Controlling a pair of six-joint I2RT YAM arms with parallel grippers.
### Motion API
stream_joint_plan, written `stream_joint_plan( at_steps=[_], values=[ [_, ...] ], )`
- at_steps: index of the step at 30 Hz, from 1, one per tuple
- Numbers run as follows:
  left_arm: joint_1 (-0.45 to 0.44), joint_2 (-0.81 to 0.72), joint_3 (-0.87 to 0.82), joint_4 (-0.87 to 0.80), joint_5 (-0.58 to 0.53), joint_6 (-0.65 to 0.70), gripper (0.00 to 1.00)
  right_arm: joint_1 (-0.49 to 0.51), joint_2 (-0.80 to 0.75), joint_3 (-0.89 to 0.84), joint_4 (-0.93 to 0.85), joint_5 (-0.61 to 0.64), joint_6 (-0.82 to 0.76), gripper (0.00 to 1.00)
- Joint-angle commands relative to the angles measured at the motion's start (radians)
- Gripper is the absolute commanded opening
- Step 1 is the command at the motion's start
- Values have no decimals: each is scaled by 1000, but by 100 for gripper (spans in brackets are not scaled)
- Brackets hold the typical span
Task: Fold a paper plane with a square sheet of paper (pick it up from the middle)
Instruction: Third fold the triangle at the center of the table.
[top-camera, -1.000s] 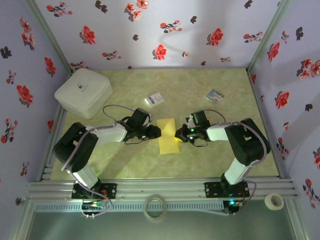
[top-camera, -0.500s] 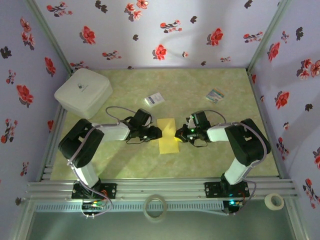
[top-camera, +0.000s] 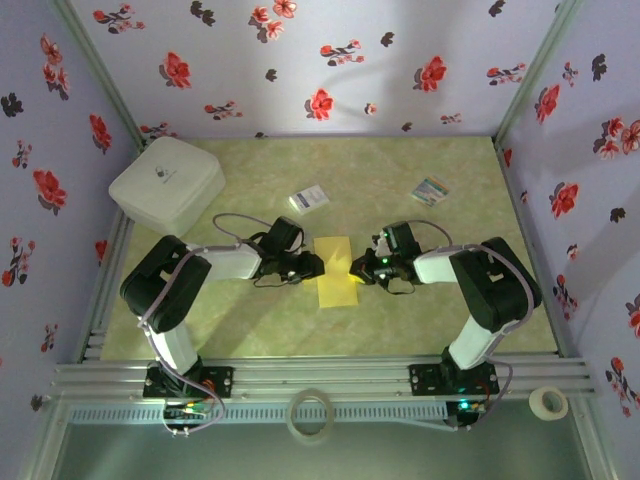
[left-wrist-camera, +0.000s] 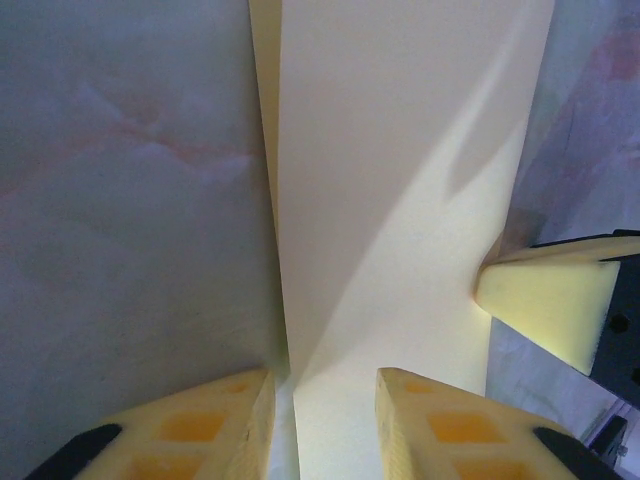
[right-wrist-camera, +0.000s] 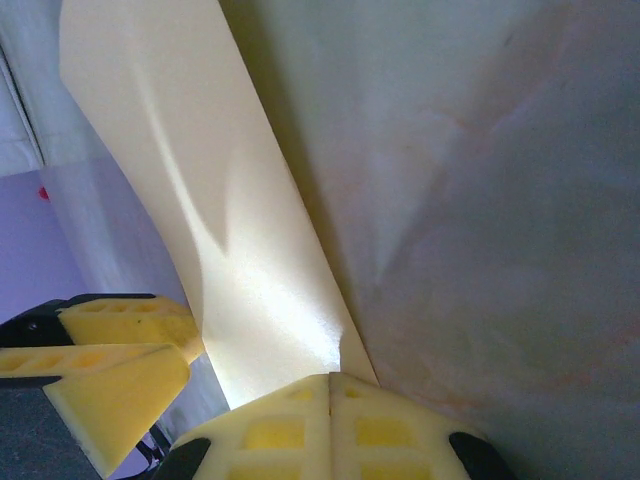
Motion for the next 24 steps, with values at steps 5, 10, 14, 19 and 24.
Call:
stream_joint_plan(
  at_steps=[5,10,14,19,24],
  values=[
    [7,31,1,56,41,-32,29,2,19,-31,-70,79,13,4],
    [6,33,-4,66,47,-37,28,0,17,-33,-71,81,13,4],
    [6,25,-9,72,47,-41,27,-1,15,-31,-75,82,12,4],
    [8,10,-13,70,46,-45,24,-1,11,-29,-75,82,11,5],
    [9,-5,-18,71,44,-48,19,-1,-2,-25,-69,77,11,6]
  ],
)
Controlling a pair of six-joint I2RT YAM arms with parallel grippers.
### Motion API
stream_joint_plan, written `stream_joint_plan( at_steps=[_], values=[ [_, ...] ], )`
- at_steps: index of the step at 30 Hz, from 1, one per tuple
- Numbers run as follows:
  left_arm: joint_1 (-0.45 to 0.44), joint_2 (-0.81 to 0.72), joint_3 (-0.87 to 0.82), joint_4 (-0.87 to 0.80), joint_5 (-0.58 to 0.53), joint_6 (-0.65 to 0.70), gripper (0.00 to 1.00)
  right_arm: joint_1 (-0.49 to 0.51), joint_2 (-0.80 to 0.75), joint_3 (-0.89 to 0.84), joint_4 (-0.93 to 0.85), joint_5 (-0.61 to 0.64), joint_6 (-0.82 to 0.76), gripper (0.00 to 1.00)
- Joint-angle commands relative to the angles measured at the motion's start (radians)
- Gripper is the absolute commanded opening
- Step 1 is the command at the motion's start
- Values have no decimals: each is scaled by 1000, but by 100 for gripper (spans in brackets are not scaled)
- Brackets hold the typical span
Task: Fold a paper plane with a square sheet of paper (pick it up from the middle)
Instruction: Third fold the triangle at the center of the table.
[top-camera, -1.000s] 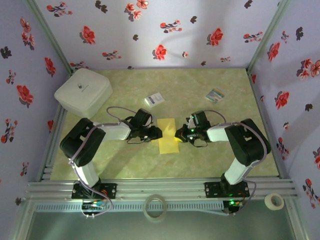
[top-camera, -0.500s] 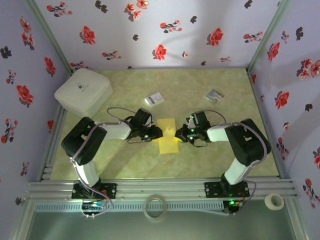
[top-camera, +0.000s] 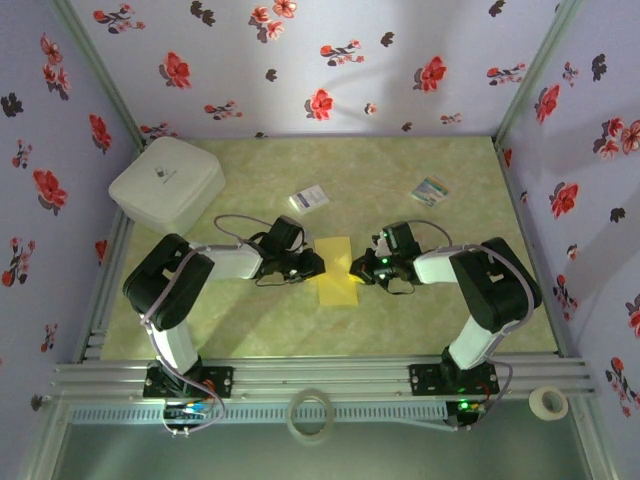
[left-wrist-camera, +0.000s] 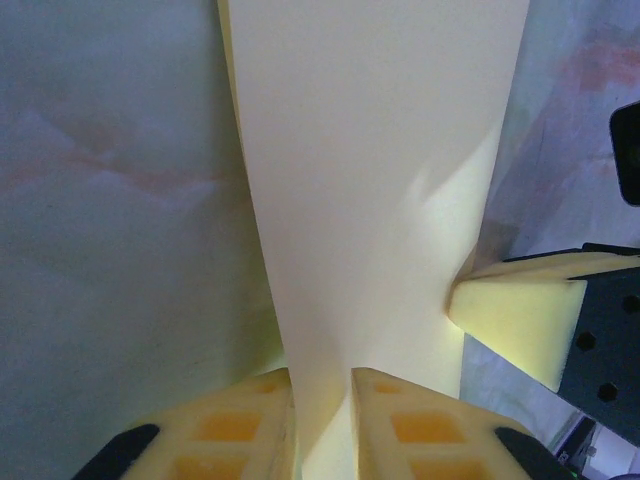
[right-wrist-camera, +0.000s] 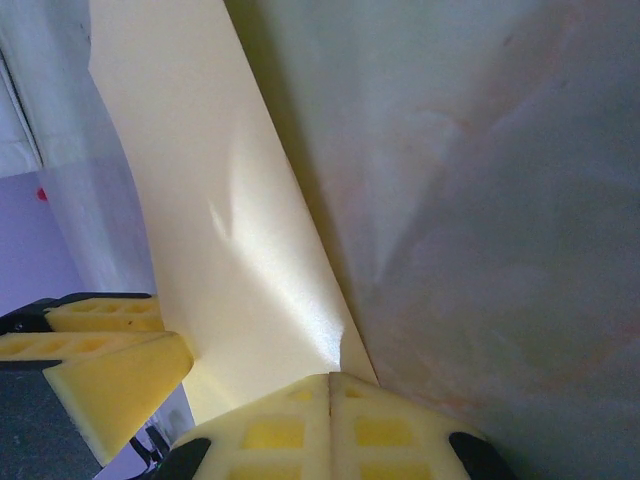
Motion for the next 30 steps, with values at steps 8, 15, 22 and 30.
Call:
stream_joint_plan(
  at_steps=[8,15,22,30],
  values=[
    [10,-40,-23,22,18,-14,9,-1,-18,-17,-61,59,8,10],
    [28,-73,-47,30,18,-32,4,3,-81,-18,-45,66,-13,24],
    [47,-117,-66,-18,24,-25,3,78,-231,27,-203,202,-175,35],
    [56,-134,-78,-22,29,-28,3,367,-426,-43,-123,538,-525,39]
  ],
)
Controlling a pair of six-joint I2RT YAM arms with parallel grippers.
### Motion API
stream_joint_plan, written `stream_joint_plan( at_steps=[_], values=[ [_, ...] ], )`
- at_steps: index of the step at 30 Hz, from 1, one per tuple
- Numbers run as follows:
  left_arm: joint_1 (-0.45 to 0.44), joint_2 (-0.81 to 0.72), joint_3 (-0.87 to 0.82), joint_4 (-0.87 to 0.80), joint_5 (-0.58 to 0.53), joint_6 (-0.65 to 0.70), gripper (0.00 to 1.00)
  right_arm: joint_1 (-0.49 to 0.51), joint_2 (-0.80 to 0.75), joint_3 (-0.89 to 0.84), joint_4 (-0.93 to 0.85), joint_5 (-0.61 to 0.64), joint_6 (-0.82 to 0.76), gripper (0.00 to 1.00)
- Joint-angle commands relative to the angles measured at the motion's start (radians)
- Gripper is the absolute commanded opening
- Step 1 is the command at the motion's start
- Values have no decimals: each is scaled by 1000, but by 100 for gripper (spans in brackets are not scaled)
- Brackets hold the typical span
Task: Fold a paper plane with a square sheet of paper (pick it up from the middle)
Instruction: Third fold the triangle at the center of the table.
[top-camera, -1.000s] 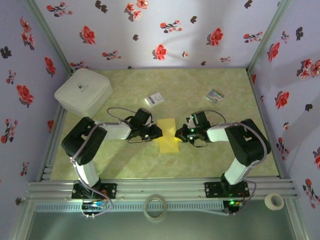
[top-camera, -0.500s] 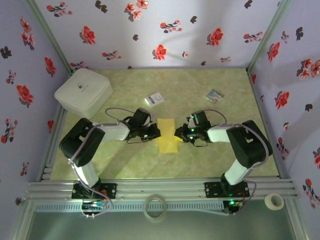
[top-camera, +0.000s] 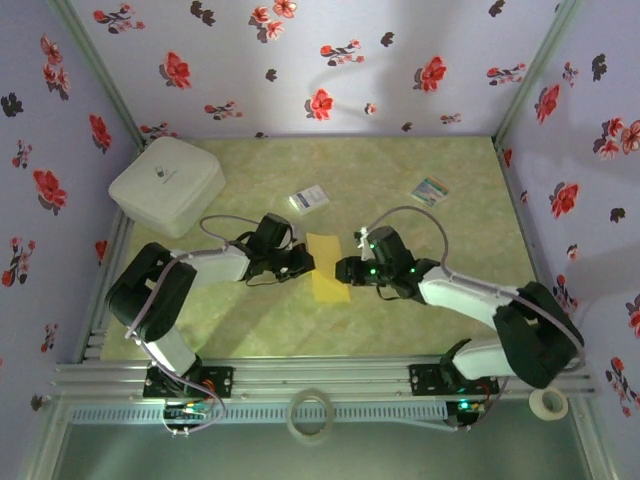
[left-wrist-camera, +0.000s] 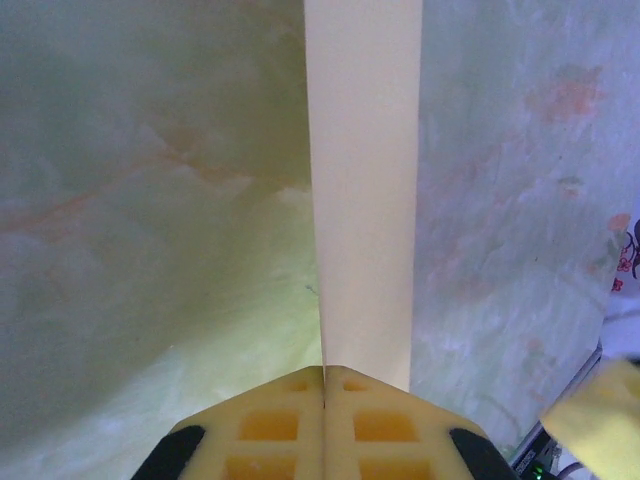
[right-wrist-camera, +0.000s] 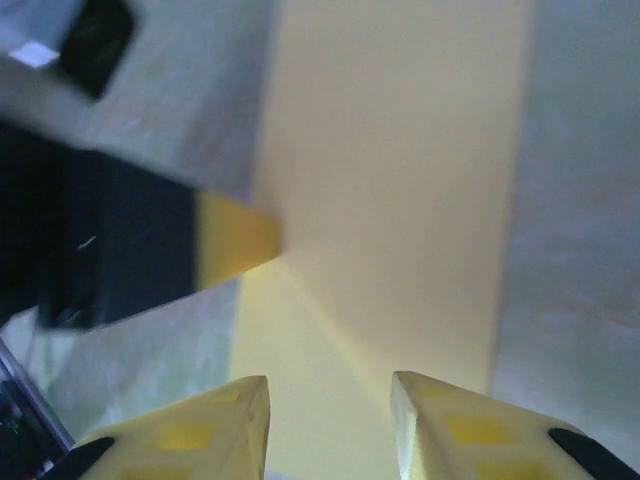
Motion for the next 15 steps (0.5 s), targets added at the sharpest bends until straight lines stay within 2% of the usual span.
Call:
stream_joint_plan(
  at_steps=[1,4,8,11,13,15],
  values=[
    [8,-22,-14,-13,21,-11,3,108,-65,-55,66,205,-246,41],
    [8,-25,-11,-11,23,-10,3,230,-78,-88,112,313,-419,54],
    [8,-28,-11,-10,23,-12,3,360,-22,-73,102,446,-574,55],
    [8,-31,-12,-11,23,-15,3,447,41,-71,153,592,-648,56],
    [9,-31,-17,0,22,-21,3,483,83,-69,187,690,-677,57],
    [8,-31,-23,14,23,-30,3,499,125,-53,186,731,-690,57]
  ],
)
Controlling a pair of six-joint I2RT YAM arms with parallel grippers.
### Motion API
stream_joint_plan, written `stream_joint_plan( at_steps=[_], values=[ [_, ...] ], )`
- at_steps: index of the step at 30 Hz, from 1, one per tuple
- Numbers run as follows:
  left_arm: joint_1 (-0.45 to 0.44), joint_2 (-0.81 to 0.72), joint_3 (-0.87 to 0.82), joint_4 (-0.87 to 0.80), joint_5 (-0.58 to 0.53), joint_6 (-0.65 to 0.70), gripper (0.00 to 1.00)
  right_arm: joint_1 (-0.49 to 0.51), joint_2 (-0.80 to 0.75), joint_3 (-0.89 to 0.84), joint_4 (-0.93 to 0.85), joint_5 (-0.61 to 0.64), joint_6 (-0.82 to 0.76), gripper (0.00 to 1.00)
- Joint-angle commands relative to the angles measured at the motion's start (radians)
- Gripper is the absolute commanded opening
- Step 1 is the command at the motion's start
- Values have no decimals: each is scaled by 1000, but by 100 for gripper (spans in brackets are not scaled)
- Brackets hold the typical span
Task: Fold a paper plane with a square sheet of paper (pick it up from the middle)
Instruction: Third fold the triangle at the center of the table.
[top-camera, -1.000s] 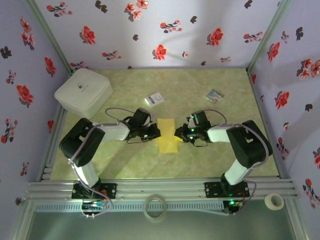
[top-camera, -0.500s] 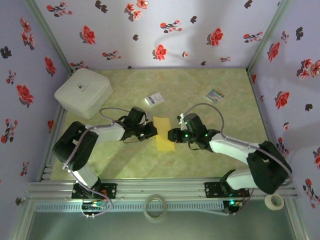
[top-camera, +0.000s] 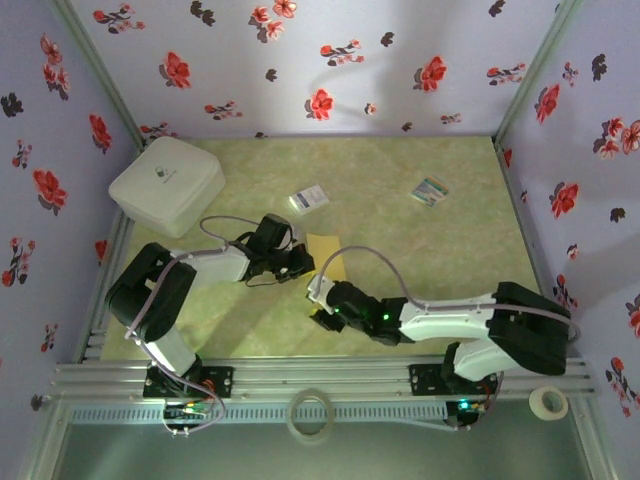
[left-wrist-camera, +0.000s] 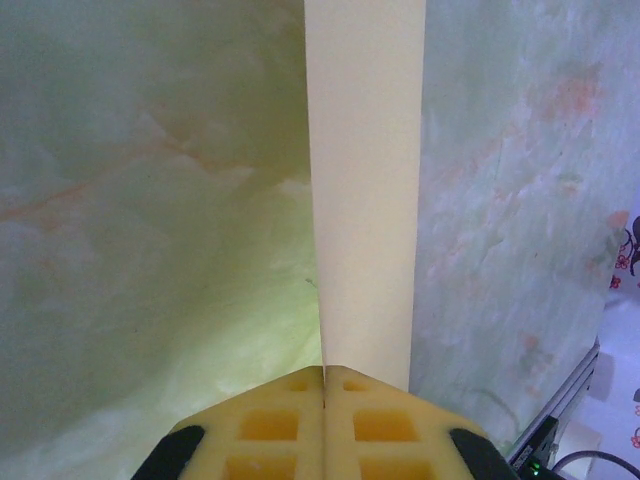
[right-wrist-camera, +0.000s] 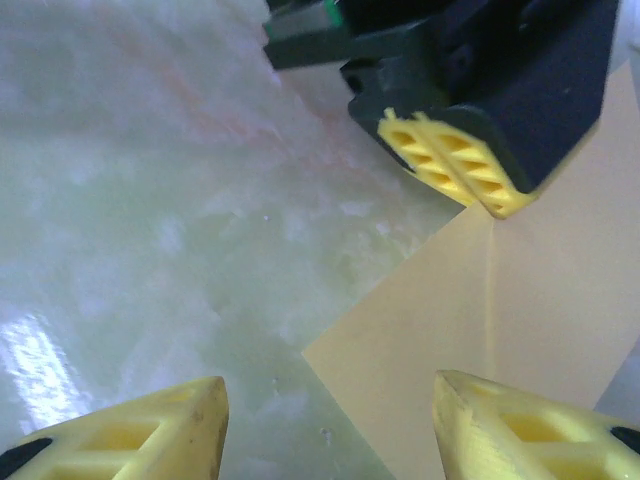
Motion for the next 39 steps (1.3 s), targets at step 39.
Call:
stream_joint_plan(
  at_steps=[39],
  values=[
    [9,-24,-24,27,16,-27,2,74,139,26,89,304,-92,19]
  ],
)
